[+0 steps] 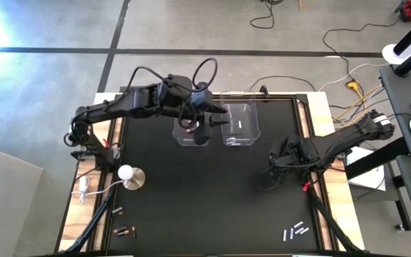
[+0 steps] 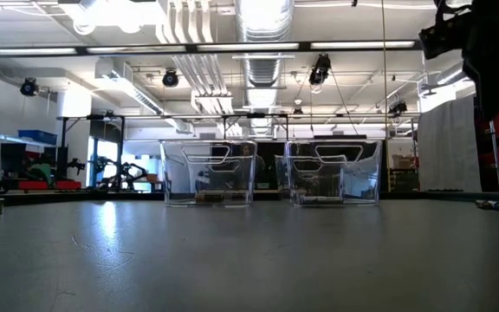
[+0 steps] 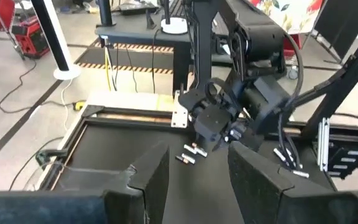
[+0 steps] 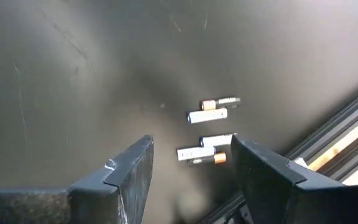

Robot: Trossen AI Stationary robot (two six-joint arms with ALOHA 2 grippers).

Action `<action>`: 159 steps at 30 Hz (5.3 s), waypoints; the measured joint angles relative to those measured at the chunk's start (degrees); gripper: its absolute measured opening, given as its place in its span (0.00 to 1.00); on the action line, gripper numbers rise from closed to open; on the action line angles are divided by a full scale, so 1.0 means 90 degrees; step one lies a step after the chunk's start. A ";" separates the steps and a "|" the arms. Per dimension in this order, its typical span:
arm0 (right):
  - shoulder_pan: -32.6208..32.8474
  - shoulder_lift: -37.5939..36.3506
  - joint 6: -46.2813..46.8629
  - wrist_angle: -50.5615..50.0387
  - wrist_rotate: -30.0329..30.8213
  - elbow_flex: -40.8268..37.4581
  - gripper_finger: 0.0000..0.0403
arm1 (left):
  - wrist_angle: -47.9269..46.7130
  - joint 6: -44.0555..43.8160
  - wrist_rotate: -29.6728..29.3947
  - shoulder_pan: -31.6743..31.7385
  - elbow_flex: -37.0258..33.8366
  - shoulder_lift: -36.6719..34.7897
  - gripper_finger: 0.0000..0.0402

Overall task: Sort batteries
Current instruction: Put the black battery into the left transparent bin

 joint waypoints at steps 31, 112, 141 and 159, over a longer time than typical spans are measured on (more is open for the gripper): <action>-0.3622 -0.0312 0.1141 0.2365 -0.1188 -0.2268 0.60 | 0.0169 0.0202 -0.0333 0.0084 -0.0060 0.0080 0.36; -0.3420 -0.0164 -0.1163 0.3992 -0.2124 0.2163 0.08 | 0.3396 -0.0257 0.2517 0.1591 -0.3507 -0.0815 0.29; -0.3590 0.2781 -0.3276 0.6387 -0.2162 0.5206 0.08 | 0.7256 -0.2799 0.2678 0.1894 -0.5959 -0.2359 0.48; -0.3612 0.2947 -0.3279 0.6337 -0.2175 0.5289 0.08 | 0.7160 -0.2931 0.2520 0.1982 -0.5959 -0.2337 0.04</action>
